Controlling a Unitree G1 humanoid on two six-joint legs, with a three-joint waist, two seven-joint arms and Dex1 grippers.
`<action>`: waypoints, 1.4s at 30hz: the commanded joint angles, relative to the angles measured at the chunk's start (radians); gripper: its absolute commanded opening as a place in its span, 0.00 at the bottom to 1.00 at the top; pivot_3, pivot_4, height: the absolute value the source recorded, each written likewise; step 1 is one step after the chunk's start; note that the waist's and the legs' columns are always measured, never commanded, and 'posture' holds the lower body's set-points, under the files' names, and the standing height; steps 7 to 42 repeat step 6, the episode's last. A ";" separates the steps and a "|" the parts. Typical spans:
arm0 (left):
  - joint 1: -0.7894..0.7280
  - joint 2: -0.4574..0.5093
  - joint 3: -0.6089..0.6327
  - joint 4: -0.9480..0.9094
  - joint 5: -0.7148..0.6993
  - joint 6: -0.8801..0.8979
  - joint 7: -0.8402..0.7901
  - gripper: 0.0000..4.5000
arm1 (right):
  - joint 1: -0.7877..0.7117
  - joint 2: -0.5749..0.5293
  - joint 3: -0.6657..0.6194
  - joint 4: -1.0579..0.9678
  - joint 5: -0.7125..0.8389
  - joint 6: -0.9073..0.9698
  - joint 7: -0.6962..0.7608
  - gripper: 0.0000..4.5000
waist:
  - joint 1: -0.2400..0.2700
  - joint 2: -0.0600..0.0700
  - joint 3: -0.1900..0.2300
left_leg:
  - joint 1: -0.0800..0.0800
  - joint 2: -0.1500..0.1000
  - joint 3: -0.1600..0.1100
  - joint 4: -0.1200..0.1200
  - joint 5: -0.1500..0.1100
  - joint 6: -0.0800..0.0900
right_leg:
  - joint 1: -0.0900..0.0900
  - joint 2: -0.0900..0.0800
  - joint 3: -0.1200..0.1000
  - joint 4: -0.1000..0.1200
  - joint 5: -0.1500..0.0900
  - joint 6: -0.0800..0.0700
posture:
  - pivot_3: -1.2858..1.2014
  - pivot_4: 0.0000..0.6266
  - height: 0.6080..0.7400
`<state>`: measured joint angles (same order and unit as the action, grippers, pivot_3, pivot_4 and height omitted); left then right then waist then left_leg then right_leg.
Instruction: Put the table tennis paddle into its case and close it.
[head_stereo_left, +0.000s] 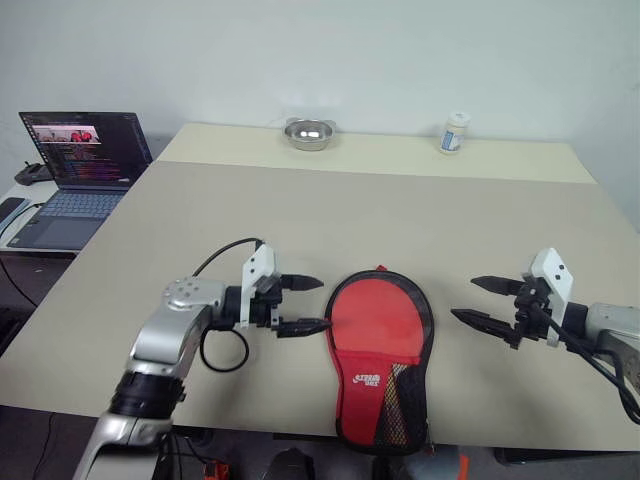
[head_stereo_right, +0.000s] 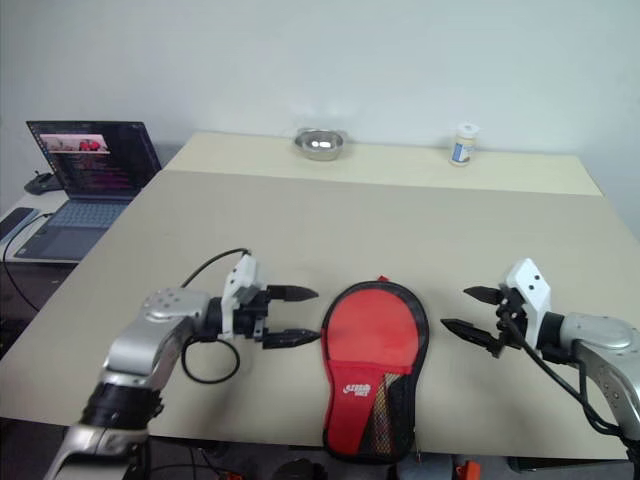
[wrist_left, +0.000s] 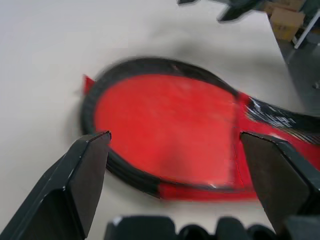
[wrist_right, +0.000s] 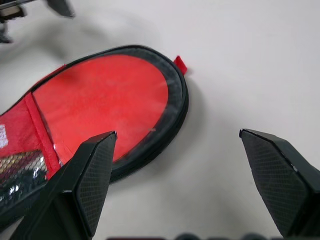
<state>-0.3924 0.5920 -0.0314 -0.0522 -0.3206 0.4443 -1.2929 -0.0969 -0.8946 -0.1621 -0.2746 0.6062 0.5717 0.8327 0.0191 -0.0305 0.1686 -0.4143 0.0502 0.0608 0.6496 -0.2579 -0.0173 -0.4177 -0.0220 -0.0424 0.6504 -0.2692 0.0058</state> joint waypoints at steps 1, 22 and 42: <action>-0.005 0.010 0.000 -0.060 -0.029 0.012 0.033 1.00 | -0.001 0.002 -0.030 0.044 -0.039 -0.063 0.036 0.96 | 0.003 0.000 0.000 | 0.000 -0.001 0.000 0.000 0.000 0.000 | 0.000 0.000 0.000 0.001 0.000 0.000 | 0.52 0.24 1.00; -0.029 -0.014 -0.045 0.007 0.002 -0.018 0.082 1.00 | 0.006 0.003 -0.023 0.055 -0.075 -0.065 0.043 0.96 | 0.003 0.000 0.001 | 0.000 -0.001 -0.001 0.011 0.001 0.003 | 0.000 0.000 0.000 0.012 0.000 0.001 | 0.52 0.24 1.00; -0.029 -0.014 -0.045 0.007 0.002 -0.018 0.082 1.00 | 0.006 0.003 -0.023 0.055 -0.075 -0.065 0.043 0.96 | 0.003 0.000 0.001 | 0.000 -0.001 -0.001 0.011 0.001 0.003 | 0.000 0.000 0.000 0.012 0.000 0.001 | 0.52 0.24 1.00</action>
